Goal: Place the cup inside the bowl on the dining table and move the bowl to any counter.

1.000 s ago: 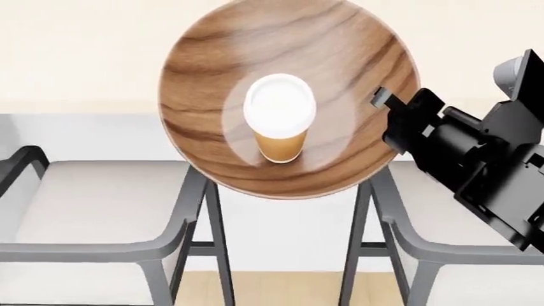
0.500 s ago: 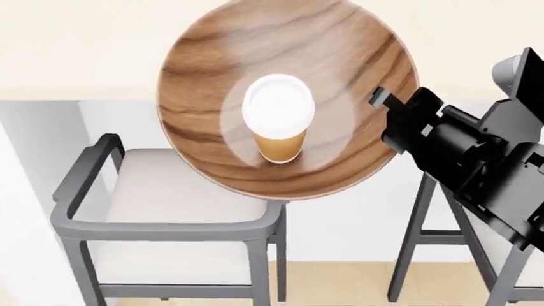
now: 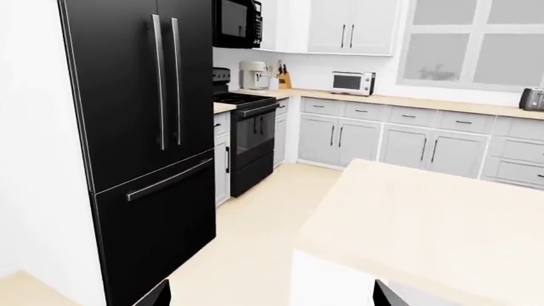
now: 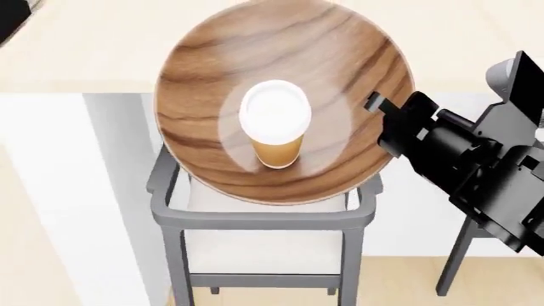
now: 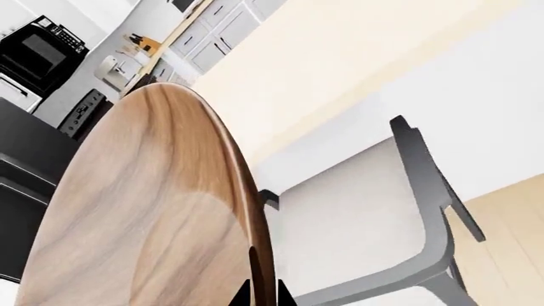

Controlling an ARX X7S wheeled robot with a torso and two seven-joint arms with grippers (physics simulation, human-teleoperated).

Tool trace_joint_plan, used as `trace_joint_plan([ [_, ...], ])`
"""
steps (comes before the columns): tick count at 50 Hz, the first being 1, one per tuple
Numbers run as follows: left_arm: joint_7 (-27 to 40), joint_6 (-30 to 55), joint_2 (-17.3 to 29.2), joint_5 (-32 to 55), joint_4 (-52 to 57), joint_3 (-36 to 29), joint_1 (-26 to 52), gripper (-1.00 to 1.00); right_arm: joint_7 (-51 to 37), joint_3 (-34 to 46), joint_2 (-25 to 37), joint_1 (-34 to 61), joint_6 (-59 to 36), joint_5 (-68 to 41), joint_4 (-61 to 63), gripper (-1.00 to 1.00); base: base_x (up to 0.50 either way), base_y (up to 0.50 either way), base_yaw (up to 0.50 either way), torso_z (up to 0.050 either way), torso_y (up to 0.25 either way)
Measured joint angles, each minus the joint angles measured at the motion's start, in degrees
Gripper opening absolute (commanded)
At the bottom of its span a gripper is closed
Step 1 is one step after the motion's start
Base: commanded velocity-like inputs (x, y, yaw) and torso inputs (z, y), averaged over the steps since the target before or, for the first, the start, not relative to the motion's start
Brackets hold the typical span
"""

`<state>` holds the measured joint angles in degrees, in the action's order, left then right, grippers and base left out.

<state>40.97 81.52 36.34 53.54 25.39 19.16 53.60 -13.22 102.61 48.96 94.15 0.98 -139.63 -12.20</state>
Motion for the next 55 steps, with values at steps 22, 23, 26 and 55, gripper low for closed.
trace_joint_plan([
  [22,0.10,-1.62,-0.20,0.42,0.12,-0.32,-1.98,1.00,0.05,-0.02,0.35,-0.87,1.76,2.78,1.19,-1.00,0.01,0.50,0.00,0.000,0.000],
  [23,0.12,-1.69,-0.23,0.43,0.11,-0.35,-2.04,1.00,0.02,-0.01,0.37,-0.89,1.81,2.90,1.24,-1.00,0.01,0.50,0.00,0.000,0.000],
  [26,0.16,-1.89,-0.26,0.47,0.07,-0.40,-2.19,1.00,-0.06,-0.01,0.44,-0.91,1.93,3.22,1.36,-1.00,0.01,0.50,0.00,0.000,0.000],
  [55,0.30,-2.93,0.27,1.42,-0.19,-0.27,-3.00,1.00,-1.09,-0.32,0.65,-1.14,2.68,5.06,2.11,-1.00,0.01,0.50,0.00,0.000,0.001],
])
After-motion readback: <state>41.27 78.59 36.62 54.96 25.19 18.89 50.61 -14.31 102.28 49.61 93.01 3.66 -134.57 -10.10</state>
